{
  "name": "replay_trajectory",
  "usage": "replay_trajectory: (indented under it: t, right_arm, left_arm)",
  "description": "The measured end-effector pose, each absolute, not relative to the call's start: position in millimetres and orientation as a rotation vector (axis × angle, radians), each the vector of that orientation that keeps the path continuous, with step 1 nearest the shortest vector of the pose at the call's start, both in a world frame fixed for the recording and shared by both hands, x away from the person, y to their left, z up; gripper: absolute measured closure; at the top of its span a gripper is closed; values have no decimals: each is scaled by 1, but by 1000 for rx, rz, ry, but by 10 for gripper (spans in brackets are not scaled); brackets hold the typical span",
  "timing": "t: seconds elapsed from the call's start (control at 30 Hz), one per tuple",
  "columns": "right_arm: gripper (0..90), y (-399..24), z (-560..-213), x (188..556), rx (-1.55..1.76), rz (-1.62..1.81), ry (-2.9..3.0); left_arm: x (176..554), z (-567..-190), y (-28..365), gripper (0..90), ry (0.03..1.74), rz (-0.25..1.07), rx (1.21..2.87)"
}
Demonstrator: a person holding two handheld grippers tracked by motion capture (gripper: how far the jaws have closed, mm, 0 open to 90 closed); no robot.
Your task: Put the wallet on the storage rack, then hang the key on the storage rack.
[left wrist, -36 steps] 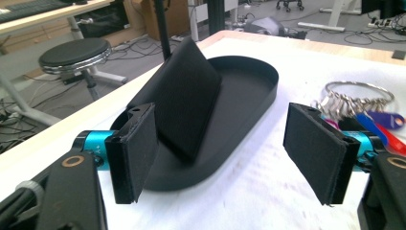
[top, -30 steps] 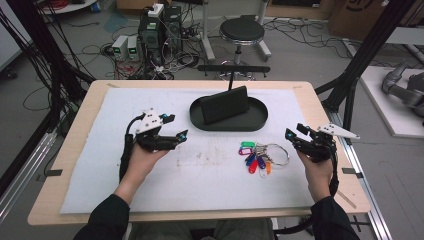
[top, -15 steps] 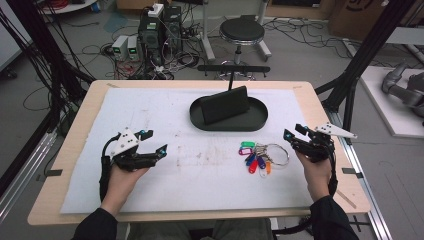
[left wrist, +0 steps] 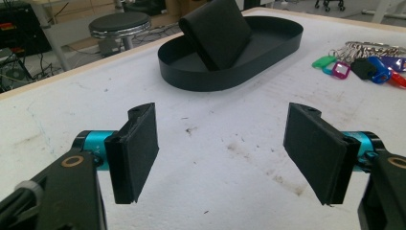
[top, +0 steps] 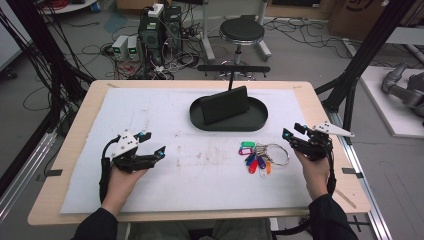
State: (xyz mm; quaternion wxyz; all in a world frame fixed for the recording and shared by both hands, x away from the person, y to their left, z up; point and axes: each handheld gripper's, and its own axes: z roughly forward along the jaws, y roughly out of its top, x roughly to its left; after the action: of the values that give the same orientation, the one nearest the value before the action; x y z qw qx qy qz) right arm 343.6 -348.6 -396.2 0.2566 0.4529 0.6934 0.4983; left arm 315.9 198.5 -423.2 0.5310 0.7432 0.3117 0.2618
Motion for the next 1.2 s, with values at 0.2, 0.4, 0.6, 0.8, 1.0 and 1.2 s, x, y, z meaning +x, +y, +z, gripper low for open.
replay_trajectory:
  t: [0.2, 0.4, 0.6, 0.8, 1.0, 1.2]
  right_arm:
    - [422, -345, -399, 351, 1225, 1353, 1858]
    - [422, -341, -397, 352, 1207, 1335, 1862]
    - [415, -344, -396, 348, 1222, 1331, 1857]
    - [413, -348, -396, 345, 1234, 1333, 1869]
    - [417, -354, -397, 340, 1236, 1328, 1883]
    - [503, -357, -400, 340, 1218, 1317, 1939]
  left_arm:
    - [312, -426, 202, 276, 751, 628, 1779]
    - [308, -426, 206, 276, 759, 638, 1770]
    - [310, -423, 204, 276, 744, 639, 1764]
    - [314, -422, 204, 276, 742, 632, 1761]
    - [320, -422, 204, 276, 749, 632, 1762]
    - [321, -421, 202, 276, 756, 632, 1763]
